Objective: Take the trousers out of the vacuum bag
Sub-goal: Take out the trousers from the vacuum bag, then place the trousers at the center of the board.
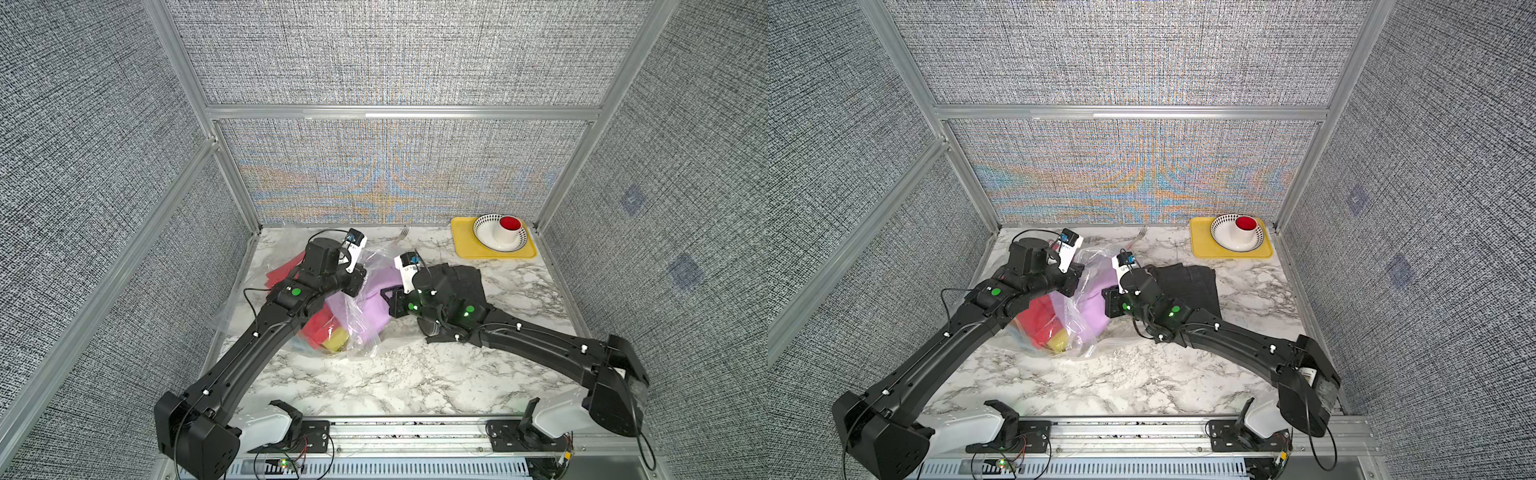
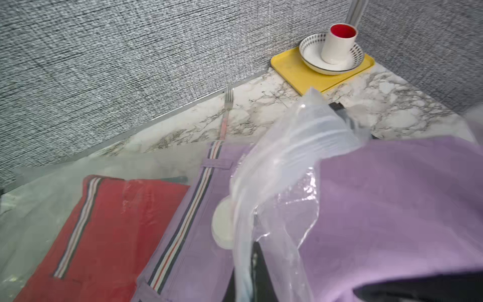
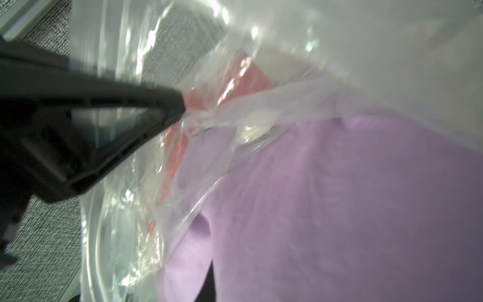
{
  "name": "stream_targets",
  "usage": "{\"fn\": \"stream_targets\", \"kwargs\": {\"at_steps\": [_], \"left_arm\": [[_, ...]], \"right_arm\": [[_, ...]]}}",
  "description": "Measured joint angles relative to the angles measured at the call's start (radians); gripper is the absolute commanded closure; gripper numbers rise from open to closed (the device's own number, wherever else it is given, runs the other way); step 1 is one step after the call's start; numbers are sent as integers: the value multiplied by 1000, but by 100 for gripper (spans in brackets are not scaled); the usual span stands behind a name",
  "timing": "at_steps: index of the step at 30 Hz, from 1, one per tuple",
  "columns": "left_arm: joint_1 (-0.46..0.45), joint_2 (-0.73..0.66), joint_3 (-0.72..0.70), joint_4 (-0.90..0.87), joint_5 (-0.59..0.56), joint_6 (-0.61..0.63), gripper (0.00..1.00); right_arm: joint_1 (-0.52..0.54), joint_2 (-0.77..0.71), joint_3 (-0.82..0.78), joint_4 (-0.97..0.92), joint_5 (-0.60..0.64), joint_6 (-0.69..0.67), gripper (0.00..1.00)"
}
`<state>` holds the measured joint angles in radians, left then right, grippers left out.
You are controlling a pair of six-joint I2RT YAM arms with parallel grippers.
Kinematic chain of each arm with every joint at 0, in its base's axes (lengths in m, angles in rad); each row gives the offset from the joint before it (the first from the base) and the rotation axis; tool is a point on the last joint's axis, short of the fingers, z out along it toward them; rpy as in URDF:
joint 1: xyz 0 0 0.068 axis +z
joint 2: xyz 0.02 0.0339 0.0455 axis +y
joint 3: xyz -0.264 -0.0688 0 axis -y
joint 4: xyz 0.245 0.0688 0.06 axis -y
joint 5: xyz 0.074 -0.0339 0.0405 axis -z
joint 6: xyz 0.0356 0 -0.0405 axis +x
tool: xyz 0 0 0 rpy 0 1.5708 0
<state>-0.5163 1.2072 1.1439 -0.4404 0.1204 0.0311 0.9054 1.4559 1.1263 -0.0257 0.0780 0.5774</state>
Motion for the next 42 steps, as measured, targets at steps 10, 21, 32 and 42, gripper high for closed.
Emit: {"fn": "stream_targets", "kwargs": {"at_steps": [10,21,32,42], "left_arm": [[-1,-22,-54,29,18,-2,100],[-2,147,7,58,-154,-76,100],[0,176,-19,86,-323,-115,100],[37,116,-82,71,-452,-163,100]], "right_arm": [[-95,-84,93,-186,-91,-164,100],[-132,-359,80,-323,-198,-253,100],[-317,-475,142,-421,-145,-242,100],[-474,-447,154,-424,-138,-234,100]]}}
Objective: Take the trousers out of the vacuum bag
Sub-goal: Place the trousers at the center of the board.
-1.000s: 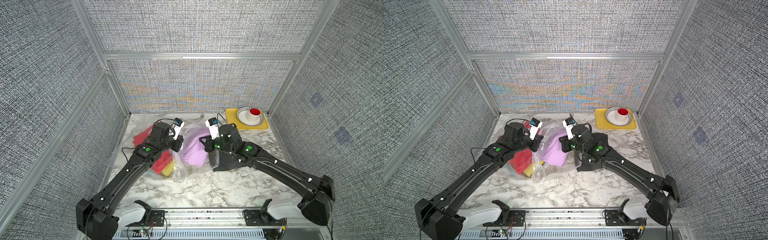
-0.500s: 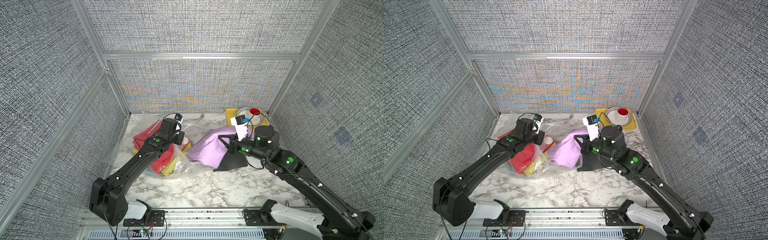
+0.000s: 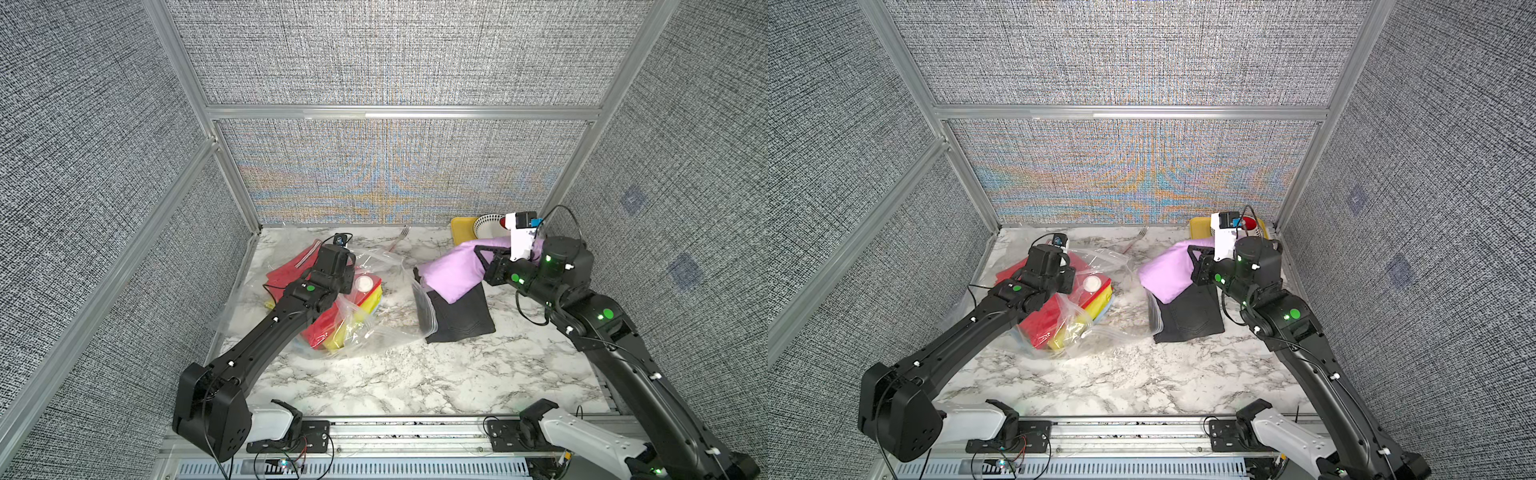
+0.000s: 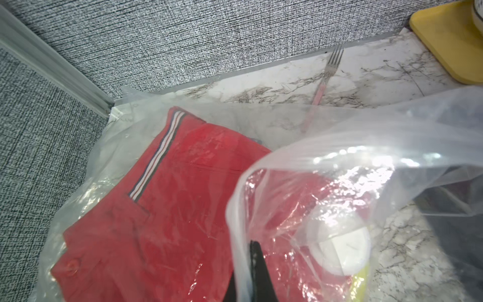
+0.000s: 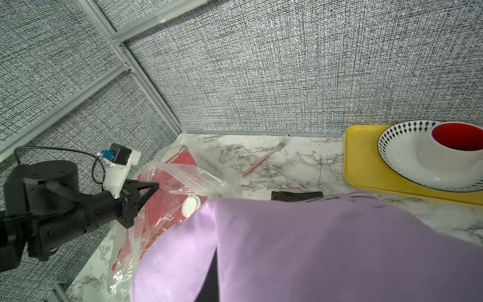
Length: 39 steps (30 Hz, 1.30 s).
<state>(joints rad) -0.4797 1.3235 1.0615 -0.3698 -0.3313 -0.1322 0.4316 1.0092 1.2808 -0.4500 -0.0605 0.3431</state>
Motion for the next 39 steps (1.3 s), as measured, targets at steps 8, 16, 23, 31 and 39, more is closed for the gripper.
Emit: {"fn": "stream_targets", "kwargs": {"at_steps": [8,16,23,31,39], "left_arm": [[53,-69,-55,-20,-32,-41,100],[76,-157,-52,-52,-51,-59,100],[83,-212,-32,-84,-51,-58,100],[87,-230,-32,-105,-55,-51,100],[93,-217,-15,-111,-58,-40,100]], "right_arm": [[-93,35,-33,75,-45,21,100],[-152,121,-143,217,-98,26,100],[-177,256,-169,341,-150,43,100],[-204,394,-75,462,-229,51,100],[-252,510,-161,654,-334,97,100]]}}
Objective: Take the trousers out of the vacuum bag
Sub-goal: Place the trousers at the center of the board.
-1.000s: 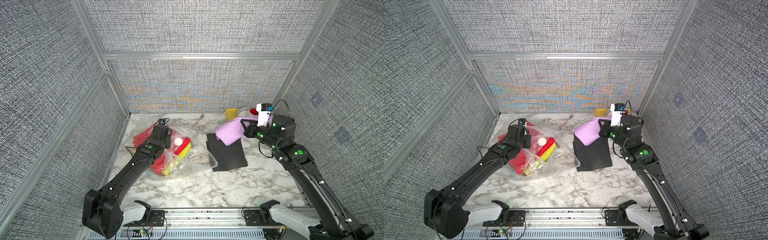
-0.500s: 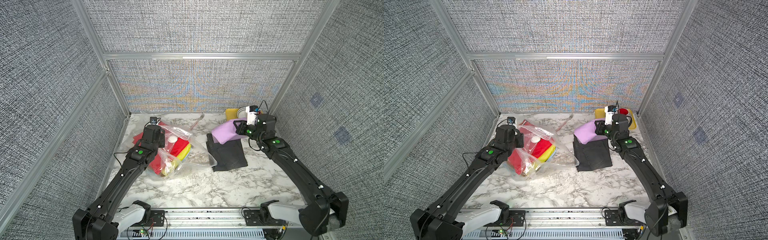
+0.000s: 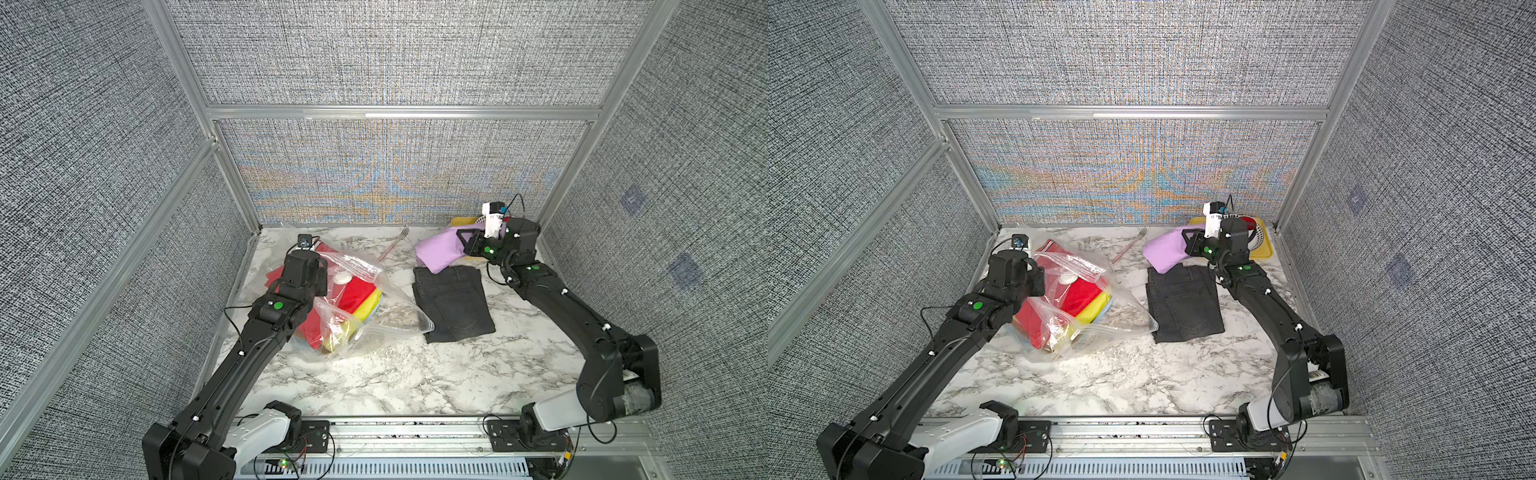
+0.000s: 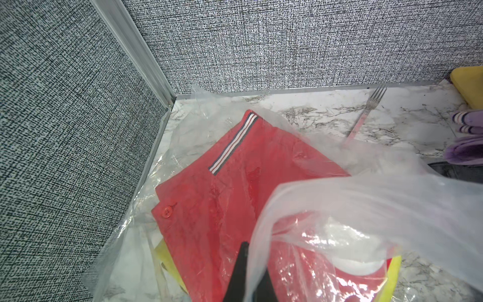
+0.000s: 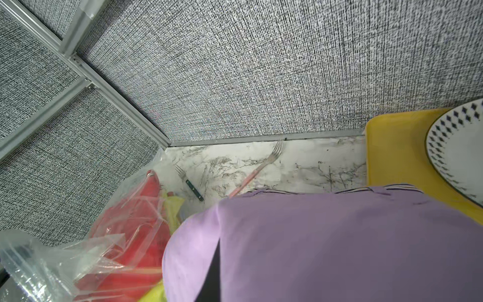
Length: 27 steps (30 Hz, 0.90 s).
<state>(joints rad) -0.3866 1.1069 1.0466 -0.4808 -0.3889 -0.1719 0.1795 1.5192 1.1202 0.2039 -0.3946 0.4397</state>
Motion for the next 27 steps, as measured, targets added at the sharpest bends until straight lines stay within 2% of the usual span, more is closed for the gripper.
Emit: {"fn": "stream_targets", "kwargs": {"at_steps": [5,9,21,27], "left_arm": [[3,22,22,-12,3,8,100],[3,24,28,-14,4,14,100],[8,57,41,-14,8,23,100],[10,67,42,-14,22,22,100]], "right_arm": [[-27,80,-48,103,-69,52,100],[-28,84,-72,166,-96,76,100],[-28,-48,-272,194,-98,152,100],[-28,-109,-304,184,-99,159,100]]}}
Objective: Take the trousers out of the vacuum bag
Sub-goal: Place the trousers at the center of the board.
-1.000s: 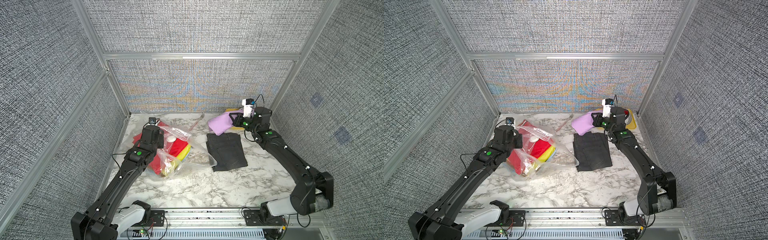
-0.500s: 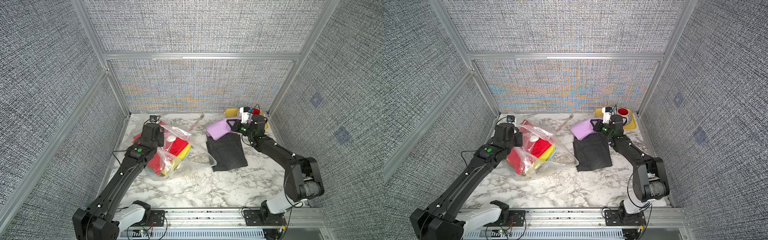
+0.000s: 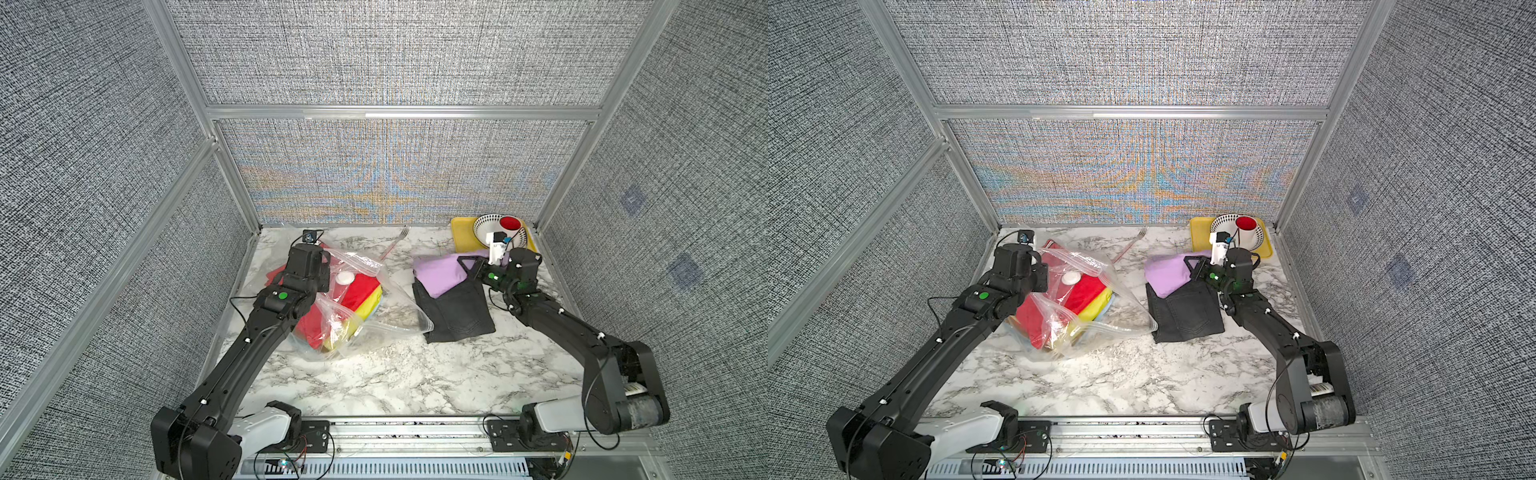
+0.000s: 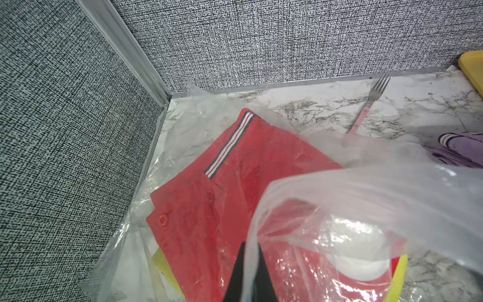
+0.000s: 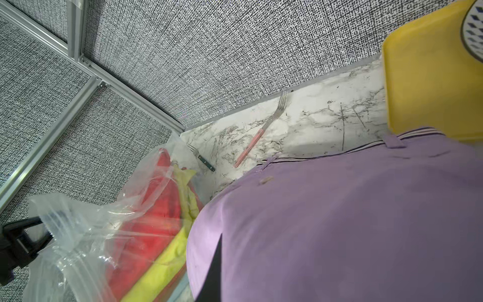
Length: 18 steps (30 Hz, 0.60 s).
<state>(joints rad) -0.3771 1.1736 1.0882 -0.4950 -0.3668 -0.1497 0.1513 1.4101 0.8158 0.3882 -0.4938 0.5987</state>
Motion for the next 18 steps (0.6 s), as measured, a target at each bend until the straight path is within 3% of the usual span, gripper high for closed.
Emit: {"fn": "stream_targets", "kwargs": {"at_steps": [11,18], "left_arm": [[0,-18,0,0,11,-1,100],[0,-37,-7,0,11,0,100]], "right_arm": [[0,87,165,-48,-16,0,100],[-1,90,146,-47,-35,4,100]]}}
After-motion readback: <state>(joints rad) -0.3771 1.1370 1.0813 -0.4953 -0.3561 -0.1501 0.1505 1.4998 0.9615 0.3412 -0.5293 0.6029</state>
